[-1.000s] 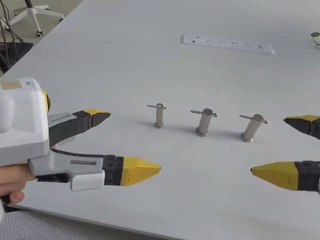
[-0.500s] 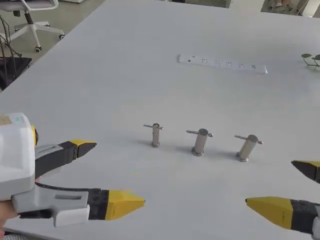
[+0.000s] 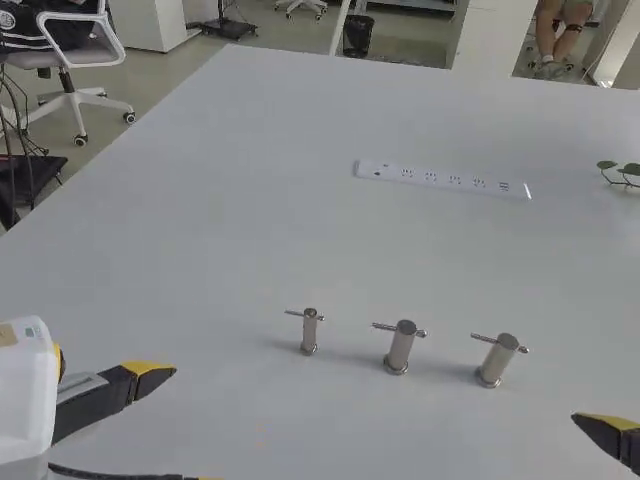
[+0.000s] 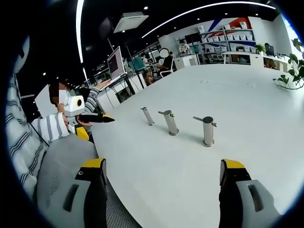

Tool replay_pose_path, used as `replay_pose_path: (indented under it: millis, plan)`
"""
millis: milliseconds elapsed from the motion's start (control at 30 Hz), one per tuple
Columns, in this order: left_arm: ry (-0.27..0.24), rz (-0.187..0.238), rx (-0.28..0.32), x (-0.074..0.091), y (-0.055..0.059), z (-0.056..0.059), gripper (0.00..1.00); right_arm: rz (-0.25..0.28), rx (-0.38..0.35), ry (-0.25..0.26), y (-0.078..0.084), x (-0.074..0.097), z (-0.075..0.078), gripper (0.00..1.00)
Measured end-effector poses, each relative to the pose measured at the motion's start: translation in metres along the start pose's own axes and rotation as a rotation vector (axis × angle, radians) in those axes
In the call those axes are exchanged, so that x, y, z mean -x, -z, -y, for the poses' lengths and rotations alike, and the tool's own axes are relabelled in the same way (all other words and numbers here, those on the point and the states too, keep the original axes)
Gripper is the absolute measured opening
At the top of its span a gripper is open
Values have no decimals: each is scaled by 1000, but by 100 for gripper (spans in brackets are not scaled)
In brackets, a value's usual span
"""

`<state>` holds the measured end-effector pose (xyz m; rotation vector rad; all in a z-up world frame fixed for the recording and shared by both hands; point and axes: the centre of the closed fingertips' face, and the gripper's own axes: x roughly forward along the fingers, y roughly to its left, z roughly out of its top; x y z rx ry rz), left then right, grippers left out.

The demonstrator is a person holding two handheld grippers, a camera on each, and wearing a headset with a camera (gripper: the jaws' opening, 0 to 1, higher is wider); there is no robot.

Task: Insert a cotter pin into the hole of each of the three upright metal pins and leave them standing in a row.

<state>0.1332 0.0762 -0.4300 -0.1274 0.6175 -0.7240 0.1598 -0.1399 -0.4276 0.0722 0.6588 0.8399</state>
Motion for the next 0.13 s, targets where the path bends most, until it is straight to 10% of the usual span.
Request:
replay_pose_path:
  millis: [133]
  plan:
    - [-6, -4, 9, -1, 1, -2, 97, -15, -6, 3, 0, -3, 1, 98]
